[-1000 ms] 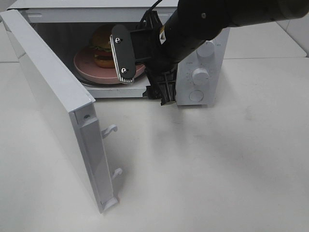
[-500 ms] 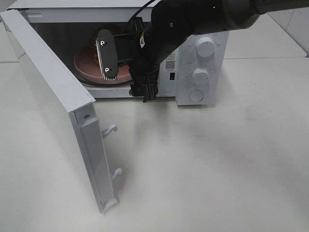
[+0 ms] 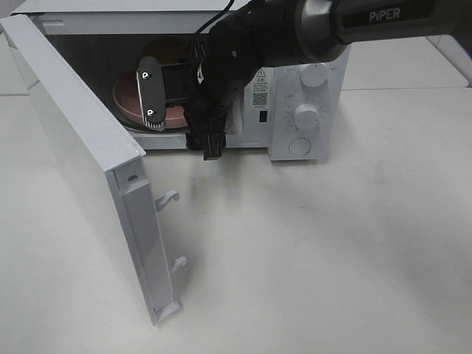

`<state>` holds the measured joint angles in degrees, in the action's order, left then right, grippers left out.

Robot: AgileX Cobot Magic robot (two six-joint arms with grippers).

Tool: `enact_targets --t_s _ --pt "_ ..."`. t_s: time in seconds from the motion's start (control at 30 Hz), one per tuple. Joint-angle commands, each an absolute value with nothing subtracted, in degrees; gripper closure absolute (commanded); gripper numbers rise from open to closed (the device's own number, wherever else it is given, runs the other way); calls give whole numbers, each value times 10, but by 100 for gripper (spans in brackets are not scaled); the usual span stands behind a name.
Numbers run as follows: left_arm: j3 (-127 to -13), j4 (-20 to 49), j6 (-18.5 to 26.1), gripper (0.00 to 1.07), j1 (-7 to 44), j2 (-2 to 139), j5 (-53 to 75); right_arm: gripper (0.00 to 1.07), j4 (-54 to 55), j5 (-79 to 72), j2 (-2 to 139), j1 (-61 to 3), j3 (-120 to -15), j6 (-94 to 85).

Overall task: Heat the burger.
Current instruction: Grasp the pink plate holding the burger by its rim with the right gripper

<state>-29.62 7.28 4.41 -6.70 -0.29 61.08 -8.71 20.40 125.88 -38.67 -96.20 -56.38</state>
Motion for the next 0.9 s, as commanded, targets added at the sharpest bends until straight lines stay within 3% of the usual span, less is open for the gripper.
enact_targets --t_s 0.03,0.73,0.9 --pt "-296 76 41 9 -69 -14 612 22 -88 221 1278 -388 -994 -548" --pt "-296 75 41 9 -69 -14 612 26 -93 316 1404 -387 -1198 -531" --pt "-296 75 41 9 -69 -14 612 34 -79 316 1419 -381 -1209 -531"
